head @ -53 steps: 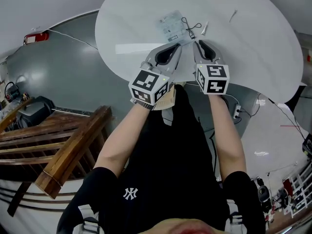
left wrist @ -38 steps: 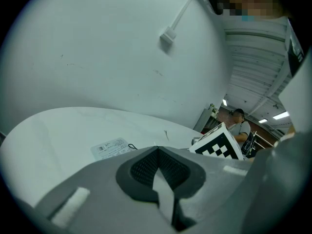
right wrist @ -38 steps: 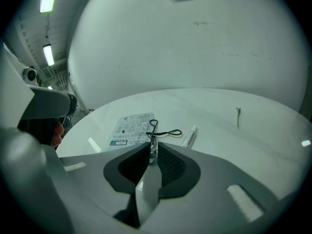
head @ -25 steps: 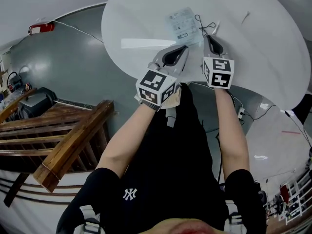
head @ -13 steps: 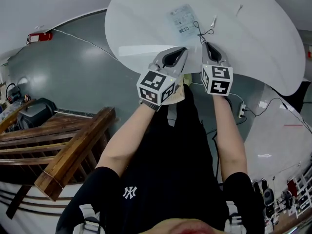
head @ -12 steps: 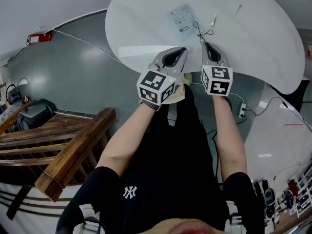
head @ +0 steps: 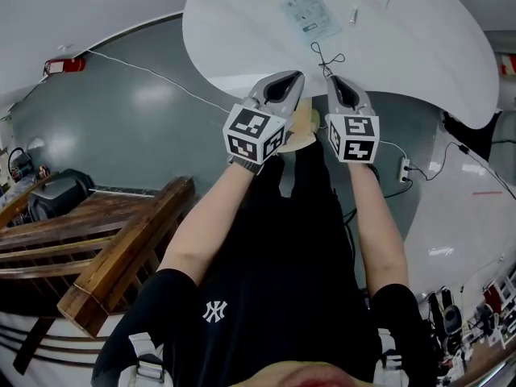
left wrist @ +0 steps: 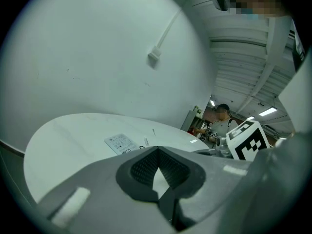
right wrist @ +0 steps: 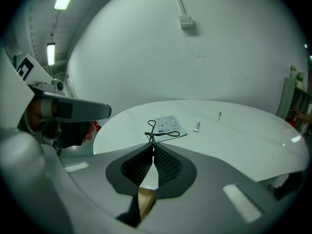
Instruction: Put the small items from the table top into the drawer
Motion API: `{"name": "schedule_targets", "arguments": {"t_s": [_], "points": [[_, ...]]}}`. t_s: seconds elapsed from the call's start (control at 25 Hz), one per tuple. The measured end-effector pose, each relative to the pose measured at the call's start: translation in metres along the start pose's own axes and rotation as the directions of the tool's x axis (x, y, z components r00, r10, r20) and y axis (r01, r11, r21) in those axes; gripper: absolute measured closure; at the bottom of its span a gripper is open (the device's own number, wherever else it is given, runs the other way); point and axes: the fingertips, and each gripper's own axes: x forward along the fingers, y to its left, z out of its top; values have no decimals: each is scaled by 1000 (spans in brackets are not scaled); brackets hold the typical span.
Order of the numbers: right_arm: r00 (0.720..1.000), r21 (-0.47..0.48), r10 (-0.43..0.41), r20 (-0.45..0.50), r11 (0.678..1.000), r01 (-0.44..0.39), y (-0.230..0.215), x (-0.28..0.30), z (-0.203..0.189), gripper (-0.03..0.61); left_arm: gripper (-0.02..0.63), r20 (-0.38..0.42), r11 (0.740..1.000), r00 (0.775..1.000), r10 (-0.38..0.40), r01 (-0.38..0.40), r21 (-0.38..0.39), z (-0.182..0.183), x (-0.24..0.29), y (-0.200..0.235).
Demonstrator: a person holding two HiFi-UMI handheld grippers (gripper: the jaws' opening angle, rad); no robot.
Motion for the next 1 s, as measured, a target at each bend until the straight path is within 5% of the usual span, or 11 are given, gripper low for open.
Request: {"name": "schedule_targets", "arguments": {"t_s": [1.0], "points": [[986,-66,101,-132,992,-111,117,-39,-112,546,613,-27,1000,1000,-16,17,7,-53,-63,-5]]}}
